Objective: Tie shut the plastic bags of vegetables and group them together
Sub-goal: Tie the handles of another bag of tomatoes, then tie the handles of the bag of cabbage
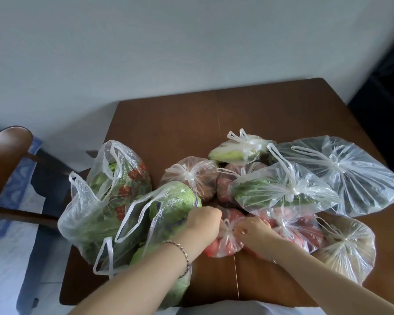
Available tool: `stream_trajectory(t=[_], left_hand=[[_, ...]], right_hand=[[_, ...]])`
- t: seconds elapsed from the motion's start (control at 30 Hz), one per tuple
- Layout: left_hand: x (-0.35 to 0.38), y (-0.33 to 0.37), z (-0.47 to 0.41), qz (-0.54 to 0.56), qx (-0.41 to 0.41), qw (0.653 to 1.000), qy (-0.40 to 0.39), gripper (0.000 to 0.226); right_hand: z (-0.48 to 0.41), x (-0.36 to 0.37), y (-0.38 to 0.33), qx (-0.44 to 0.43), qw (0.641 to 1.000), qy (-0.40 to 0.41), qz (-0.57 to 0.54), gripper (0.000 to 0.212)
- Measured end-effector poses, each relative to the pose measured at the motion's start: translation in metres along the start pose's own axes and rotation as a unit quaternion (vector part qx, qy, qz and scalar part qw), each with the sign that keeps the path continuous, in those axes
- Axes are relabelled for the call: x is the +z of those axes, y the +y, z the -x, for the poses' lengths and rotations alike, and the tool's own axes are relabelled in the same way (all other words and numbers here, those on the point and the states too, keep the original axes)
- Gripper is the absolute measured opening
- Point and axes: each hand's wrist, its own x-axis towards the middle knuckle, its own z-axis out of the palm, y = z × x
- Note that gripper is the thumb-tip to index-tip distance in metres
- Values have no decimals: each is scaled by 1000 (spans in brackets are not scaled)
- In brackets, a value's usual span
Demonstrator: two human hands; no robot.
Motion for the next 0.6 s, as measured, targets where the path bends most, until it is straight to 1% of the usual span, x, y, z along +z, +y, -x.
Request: stream_trajectory(t=[0.03, 0.07, 0.13, 0.2, 0.23, 0.27, 0.3, 0.37, 0.4, 0.43, 0.47, 0.5, 0.53, 0.6], left_hand=[[-9, -2, 3, -3, 9, 1000, 12, 22], [-19, -6, 6, 8, 16, 999, 35, 20], [-40, -19, 16, 49, 11, 993, 110, 20], [-57, -36, 28, 52, -5, 981, 189, 16], [-64, -46, 36, 44, -21, 977, 210, 18], [-69, -55, 43, 40, -47, 974, 218, 26], [-73, -66, 53, 34, -89, 973, 209, 39], [-76, -85, 72, 0, -174, 977, 127, 69], [-77, -96, 81, -12, -202, 977, 63, 81], [-78, -104, 87, -1, -211, 978, 8, 90], [-78, -114, 95, 33, -210, 975, -65, 94], [-80, -120, 102, 69, -191, 968, -146, 96], [-81, -126, 108, 84, -165, 957, -223, 96], [-80, -138, 117, 84, -98, 940, -315, 90]], right_hand=[[-2, -10, -7, 8, 1000, -14, -14, 20], [-4, -20, -15, 10, 1000, -6, -22, 17], [-4, -41, -39, -28, 997, 64, -33, 12], [-5, -56, -67, -113, 982, 142, -55, 11], [-5, -62, -82, -163, 971, 164, -64, 17], [-6, -66, -97, -210, 961, 170, -64, 25], [-8, -68, -113, -256, 951, 166, -52, 33], [-16, -63, -141, -315, 936, 154, -8, 47], [-20, -60, -154, -322, 936, 141, 21, 54], [-25, -57, -165, -307, 943, 115, 57, 59], [-30, -51, -175, -289, 948, 81, 104, 62], [-34, -46, -182, -276, 948, 44, 155, 61], [-37, -39, -187, -269, 941, 20, 203, 56], [-43, -30, -192, -277, 928, 16, 247, 35]])
